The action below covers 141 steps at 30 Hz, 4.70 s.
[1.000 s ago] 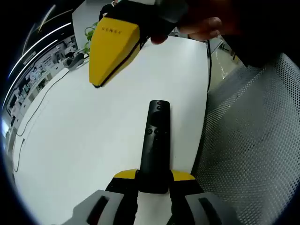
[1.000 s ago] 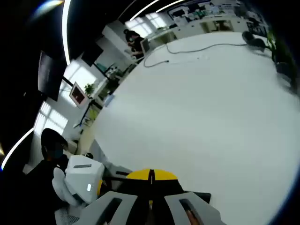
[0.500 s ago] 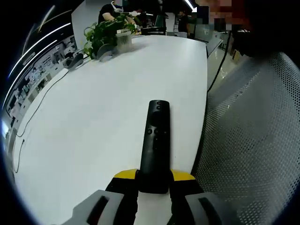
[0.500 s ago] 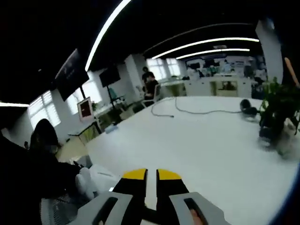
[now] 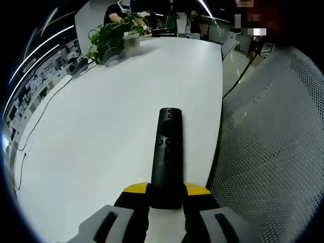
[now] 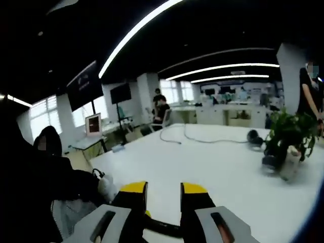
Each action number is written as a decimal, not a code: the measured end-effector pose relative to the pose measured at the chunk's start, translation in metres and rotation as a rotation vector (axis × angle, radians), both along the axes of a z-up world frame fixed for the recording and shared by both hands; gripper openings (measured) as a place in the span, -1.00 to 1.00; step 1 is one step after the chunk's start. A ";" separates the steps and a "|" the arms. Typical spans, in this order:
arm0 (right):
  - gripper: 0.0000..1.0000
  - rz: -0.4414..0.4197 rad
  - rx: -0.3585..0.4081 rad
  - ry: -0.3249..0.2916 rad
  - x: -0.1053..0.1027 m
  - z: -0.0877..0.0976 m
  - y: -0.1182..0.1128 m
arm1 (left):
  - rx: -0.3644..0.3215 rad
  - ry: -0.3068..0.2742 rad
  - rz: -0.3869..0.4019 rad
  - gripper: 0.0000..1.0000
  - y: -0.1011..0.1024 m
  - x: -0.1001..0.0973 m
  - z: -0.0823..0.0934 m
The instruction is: Press the specified remote control buttons in sequence, fully releasing each button before pressing the next.
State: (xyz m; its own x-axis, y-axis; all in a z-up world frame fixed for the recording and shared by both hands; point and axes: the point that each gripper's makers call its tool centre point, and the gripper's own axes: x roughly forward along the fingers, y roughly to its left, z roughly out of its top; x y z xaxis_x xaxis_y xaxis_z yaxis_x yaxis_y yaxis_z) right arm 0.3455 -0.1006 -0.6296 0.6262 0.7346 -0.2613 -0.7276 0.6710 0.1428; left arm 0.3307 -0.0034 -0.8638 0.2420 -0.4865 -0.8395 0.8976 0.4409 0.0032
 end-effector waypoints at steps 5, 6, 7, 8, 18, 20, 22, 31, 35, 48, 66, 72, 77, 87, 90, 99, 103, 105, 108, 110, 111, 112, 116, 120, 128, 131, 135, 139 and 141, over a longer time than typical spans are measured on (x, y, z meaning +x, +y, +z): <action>0.15 -0.043 0.029 -0.028 -0.001 -0.009 -0.008 | 0.006 0.006 0.012 -0.50 -0.001 0.001 0.000; 0.25 -0.044 0.033 -0.042 -0.002 -0.009 -0.008 | 0.009 0.004 0.012 -0.50 -0.001 0.000 0.000; 0.31 -0.044 0.039 -0.051 -0.002 -0.009 -0.006 | 0.011 0.004 0.012 -0.50 -0.001 0.001 0.000; 0.37 -0.051 0.041 -0.055 -0.002 -0.010 -0.005 | 0.012 0.005 0.017 -0.50 -0.001 0.001 0.000; 0.64 -0.082 -0.050 -0.080 0.003 -0.021 0.000 | 0.035 0.016 -0.001 -0.51 -0.001 0.001 0.000; 0.67 -0.103 -0.063 -0.081 0.006 -0.022 -0.003 | 0.039 0.013 -0.016 -0.51 -0.001 0.001 0.000; 0.72 -0.117 -0.056 -0.065 0.008 -0.023 -0.004 | 0.040 0.017 -0.023 -0.51 -0.001 0.001 0.000; 0.68 -0.103 -0.131 -0.046 0.006 -0.034 0.000 | 0.097 0.047 -0.107 -0.52 0.000 0.000 -0.001; 0.67 -0.127 -0.163 -0.015 0.008 -0.042 -0.005 | 0.130 0.098 -0.150 -0.53 -0.001 0.002 0.000; 0.69 -0.128 -0.217 0.027 0.007 -0.055 -0.007 | 0.178 0.097 -0.250 -0.53 0.001 0.021 -0.001; 0.71 -0.119 -0.227 0.071 0.007 -0.063 -0.008 | 0.271 0.094 -0.319 -0.53 0.015 0.063 -0.002; 0.69 -0.119 -0.237 0.074 0.006 -0.066 -0.009 | 0.273 0.090 -0.311 -0.53 0.018 0.078 -0.002; 0.68 -0.121 -0.250 0.085 0.006 -0.068 -0.009 | 0.286 0.077 -0.313 -0.53 0.021 0.094 -0.002; 0.66 -0.120 -0.282 0.113 0.006 -0.076 -0.010 | 0.300 0.060 -0.293 -0.53 0.030 0.125 -0.001; 0.65 -0.121 -0.287 0.110 0.005 -0.076 -0.010 | 0.312 0.059 -0.302 -0.53 0.033 0.131 -0.003; 0.64 -0.118 -0.301 0.121 0.004 -0.079 -0.010 | 0.340 0.055 -0.306 -0.53 0.042 0.152 -0.002; 0.63 -0.111 -0.311 0.128 0.004 -0.082 -0.010 | 0.336 0.055 -0.294 -0.53 0.043 0.159 -0.002; 0.63 -0.109 -0.310 0.132 0.004 -0.082 -0.009 | 0.342 0.056 -0.295 -0.53 0.044 0.162 -0.003; 0.62 -0.110 -0.313 0.131 0.004 -0.082 -0.010 | 0.351 0.056 -0.295 -0.53 0.047 0.166 -0.003; 0.62 -0.110 -0.316 0.135 0.003 -0.083 -0.010 | 0.353 0.055 -0.294 -0.53 0.048 0.168 -0.003; 0.62 -0.111 -0.315 0.136 0.003 -0.083 -0.010 | 0.352 0.058 -0.293 -0.53 0.048 0.168 -0.003; 0.62 -0.111 -0.315 0.135 0.004 -0.083 -0.010 | 0.351 0.063 -0.293 -0.53 0.048 0.168 -0.003; 0.62 -0.110 -0.315 0.137 0.004 -0.083 -0.010 | 0.371 0.070 -0.311 -0.53 0.047 0.167 -0.003; 0.62 -0.108 -0.315 0.135 0.003 -0.083 -0.010 | 0.379 0.084 -0.315 -0.53 0.047 0.167 -0.003; 0.62 -0.115 -0.316 0.138 0.004 -0.084 -0.011 | 0.391 0.054 -0.324 -0.53 0.049 0.182 -0.002; 0.61 -0.114 -0.316 0.138 0.004 -0.084 -0.011 | 0.392 0.057 -0.317 -0.53 0.051 0.189 -0.002; 0.61 -0.118 -0.322 0.142 0.004 -0.085 -0.011 | 0.391 0.053 -0.309 -0.53 0.053 0.197 -0.002; 0.61 -0.128 -0.323 0.139 0.005 -0.084 -0.013 | 0.390 0.050 -0.304 -0.53 0.054 0.206 -0.002; 0.61 -0.131 -0.327 0.140 0.005 -0.085 -0.013 | 0.394 0.045 -0.303 -0.53 0.056 0.210 -0.002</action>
